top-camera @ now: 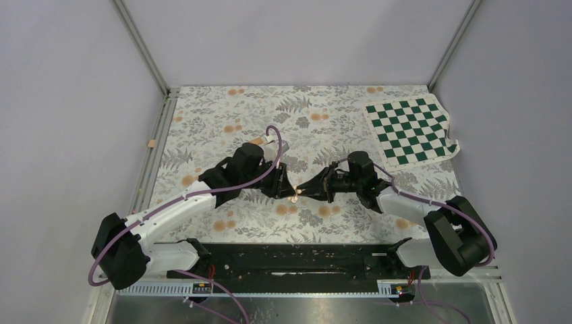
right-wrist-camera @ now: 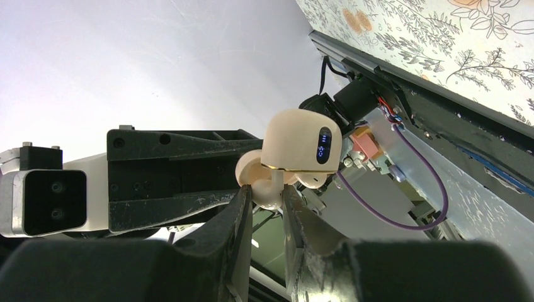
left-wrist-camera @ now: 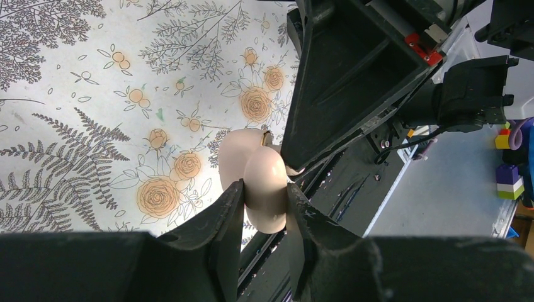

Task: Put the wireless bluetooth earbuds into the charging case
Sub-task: Place the earbud in the charging case.

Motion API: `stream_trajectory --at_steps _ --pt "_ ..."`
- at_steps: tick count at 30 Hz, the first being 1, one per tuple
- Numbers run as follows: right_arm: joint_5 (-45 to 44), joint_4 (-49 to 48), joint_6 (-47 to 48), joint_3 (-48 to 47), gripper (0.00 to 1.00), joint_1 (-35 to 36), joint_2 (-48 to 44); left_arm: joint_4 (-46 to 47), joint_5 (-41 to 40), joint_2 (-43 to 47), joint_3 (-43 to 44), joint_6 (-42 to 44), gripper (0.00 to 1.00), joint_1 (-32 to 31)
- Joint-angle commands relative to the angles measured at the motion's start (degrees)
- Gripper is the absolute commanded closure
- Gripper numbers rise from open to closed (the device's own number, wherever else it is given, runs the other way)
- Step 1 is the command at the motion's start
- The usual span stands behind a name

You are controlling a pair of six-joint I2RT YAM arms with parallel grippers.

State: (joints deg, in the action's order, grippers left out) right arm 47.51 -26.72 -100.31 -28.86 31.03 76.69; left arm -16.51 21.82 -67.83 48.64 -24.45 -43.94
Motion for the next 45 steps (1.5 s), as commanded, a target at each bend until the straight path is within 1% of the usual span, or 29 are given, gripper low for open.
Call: stream_trajectory --at_steps 1,3,15,20,25,34,45 --pt "-0.75 -3.10 -1.06 -0.80 1.00 0.61 1.63 4.69 2.31 2.44 2.57 0.14 1.00 -0.44" --pt "-0.78 -4.58 -1.80 -0.68 1.00 0.61 1.84 4.57 2.63 2.51 2.35 0.30 1.00 -0.49" --pt "-2.15 -3.59 -1.32 1.24 1.00 -0.09 -0.34 4.27 4.78 2.09 2.42 1.21 1.00 -0.34" --pt "-2.70 -0.40 0.63 0.66 1.00 -0.73 -1.86 4.14 7.98 1.11 2.43 0.95 1.00 1.04" --pt "-2.55 -0.42 0.57 1.48 1.00 -1.21 -2.69 5.54 12.70 -0.17 1.83 -0.56 1.00 3.63" --pt "-2.60 -2.67 -1.92 2.19 1.00 -1.75 -5.28 6.74 14.15 -1.95 1.57 -0.25 1.00 4.34" --pt "-2.09 0.22 -0.25 4.03 1.00 -2.67 -8.05 10.05 17.54 -2.62 0.08 -0.58 1.00 5.63"
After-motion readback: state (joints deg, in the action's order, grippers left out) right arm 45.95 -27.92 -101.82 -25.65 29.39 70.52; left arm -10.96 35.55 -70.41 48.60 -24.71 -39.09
